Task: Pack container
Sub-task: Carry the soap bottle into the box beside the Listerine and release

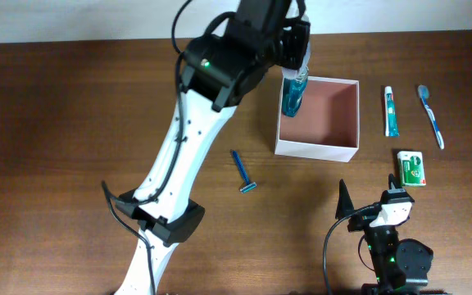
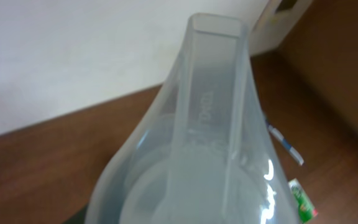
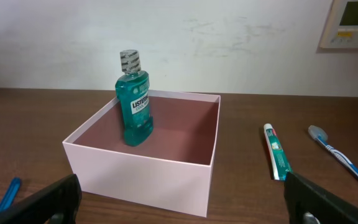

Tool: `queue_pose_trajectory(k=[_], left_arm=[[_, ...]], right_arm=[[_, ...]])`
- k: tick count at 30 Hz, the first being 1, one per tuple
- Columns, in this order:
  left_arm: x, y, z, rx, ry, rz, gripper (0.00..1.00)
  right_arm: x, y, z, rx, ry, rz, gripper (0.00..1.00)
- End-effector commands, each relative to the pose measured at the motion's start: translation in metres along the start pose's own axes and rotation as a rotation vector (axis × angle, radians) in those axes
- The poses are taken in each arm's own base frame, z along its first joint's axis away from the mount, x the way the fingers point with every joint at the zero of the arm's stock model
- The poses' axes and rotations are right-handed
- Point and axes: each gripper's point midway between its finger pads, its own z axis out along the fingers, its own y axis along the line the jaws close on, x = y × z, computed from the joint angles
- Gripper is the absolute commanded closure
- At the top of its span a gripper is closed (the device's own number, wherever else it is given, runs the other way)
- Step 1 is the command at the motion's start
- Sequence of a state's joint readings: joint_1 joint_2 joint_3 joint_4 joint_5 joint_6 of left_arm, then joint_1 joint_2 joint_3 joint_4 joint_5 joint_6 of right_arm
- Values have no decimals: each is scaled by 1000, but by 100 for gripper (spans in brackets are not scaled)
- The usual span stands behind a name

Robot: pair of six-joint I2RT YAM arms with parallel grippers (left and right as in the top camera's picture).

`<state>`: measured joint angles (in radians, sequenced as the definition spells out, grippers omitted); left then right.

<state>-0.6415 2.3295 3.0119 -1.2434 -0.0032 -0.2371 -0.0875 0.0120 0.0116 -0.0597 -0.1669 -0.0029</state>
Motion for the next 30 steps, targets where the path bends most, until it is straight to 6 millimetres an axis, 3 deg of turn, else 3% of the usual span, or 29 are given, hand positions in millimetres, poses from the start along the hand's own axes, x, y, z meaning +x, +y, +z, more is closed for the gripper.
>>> queue_pose_trajectory(k=[1, 9, 15, 30], left_arm=[[4, 1, 5, -6, 16, 33, 68], [47, 2, 48, 15, 150, 32, 68], [83, -3, 68, 16, 251, 41, 67], [121, -8, 97, 16, 325, 56, 67]], right_arm=[[2, 1, 0, -3, 3, 0, 1], [2, 1, 0, -3, 3, 0, 1], [2, 1, 0, -3, 3, 0, 1], [2, 1, 0, -3, 3, 0, 1]])
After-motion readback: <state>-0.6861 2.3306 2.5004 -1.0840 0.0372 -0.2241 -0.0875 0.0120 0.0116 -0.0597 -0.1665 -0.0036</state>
